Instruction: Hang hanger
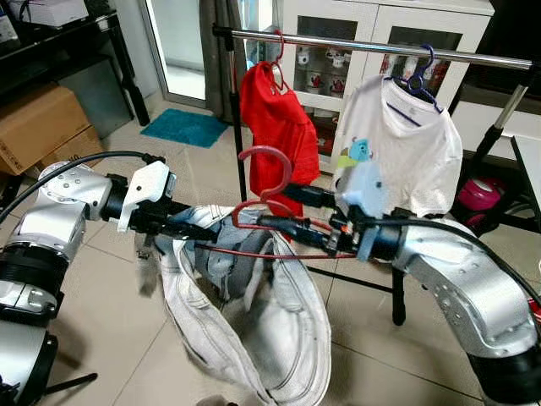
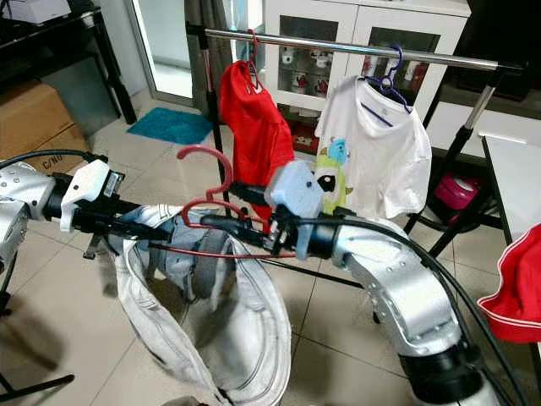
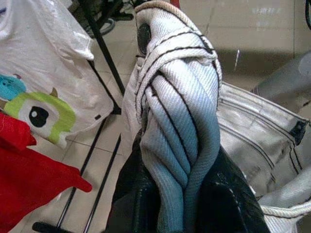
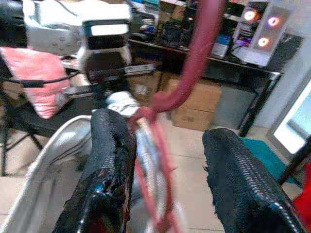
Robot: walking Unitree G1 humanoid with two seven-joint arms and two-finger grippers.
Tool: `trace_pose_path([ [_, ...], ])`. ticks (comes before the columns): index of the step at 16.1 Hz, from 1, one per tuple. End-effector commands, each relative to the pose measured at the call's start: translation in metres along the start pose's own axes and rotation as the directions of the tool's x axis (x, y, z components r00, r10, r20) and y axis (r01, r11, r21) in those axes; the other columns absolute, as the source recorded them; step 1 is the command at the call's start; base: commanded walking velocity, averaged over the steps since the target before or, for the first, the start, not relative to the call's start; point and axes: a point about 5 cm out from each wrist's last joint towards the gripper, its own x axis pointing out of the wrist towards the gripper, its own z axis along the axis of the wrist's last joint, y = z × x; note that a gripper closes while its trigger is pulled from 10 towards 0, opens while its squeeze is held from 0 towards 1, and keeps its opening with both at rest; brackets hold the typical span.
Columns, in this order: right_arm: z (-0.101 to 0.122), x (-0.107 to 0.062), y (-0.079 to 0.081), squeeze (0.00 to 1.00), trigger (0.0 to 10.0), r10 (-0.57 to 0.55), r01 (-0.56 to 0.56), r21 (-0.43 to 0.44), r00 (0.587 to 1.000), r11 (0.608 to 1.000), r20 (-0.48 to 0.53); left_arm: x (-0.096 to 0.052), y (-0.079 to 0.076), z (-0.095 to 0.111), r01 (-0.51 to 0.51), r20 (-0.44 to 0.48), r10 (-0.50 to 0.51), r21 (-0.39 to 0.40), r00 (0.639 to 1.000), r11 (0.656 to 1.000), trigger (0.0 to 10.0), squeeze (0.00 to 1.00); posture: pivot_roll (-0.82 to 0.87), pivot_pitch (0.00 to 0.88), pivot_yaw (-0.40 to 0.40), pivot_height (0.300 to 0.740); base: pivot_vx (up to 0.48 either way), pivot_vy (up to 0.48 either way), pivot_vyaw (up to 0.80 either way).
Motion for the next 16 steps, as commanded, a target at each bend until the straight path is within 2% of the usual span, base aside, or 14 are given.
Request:
trace_pose_path([
  [1, 0.001, 0.006, 0.000, 0.00, 10.0, 0.009, -0.009, -0.018, 1.000, 1.000, -0.002, -0.005, 0.003, 0.011, -0.004, -0.007, 0.005, 0.072, 1.000, 0.997, 0.0, 0.00, -0.12, 0.000, 0.044, 0.740, 0.000, 0.000, 0.00],
  [2, 0.001, 0.007, 0.000, 0.00, 10.0, 0.017, -0.018, -0.015, 1.000, 1.000, -0.001, -0.005, 0.003, 0.011, -0.004, -0.008, 0.005, 0.074, 1.000, 0.997, 0.0, 0.00, -0.12, 0.000, 0.044, 0.740, 0.000, 0.000, 0.00],
  [3, 0.000, 0.009, 0.001, 0.00, 2.6, 0.033, -0.033, -0.011, 0.999, 0.999, -0.002, -0.005, 0.004, 0.012, -0.004, -0.012, 0.005, 0.080, 1.000, 0.997, 0.0, 0.00, -0.12, 0.000, 0.044, 0.740, 0.000, 0.000, 0.00],
  [4, -0.001, 0.010, 0.003, 0.00, 0.0, 0.050, -0.050, -0.006, 0.999, 0.999, -0.001, -0.006, 0.005, 0.014, -0.004, -0.015, 0.006, 0.085, 1.000, 0.996, 0.0, 0.00, -0.12, 0.000, 0.044, 0.740, 0.000, 0.000, 0.00],
  [16, -0.021, 0.009, 0.020, 0.00, 0.0, 0.182, -0.179, 0.041, 0.980, 0.983, -0.084, -0.014, 0.014, 0.022, -0.023, -0.030, 0.027, 0.116, 0.999, 0.993, 0.0, 0.00, -0.10, 0.000, 0.060, 0.740, 0.000, 0.000, 0.00],
])
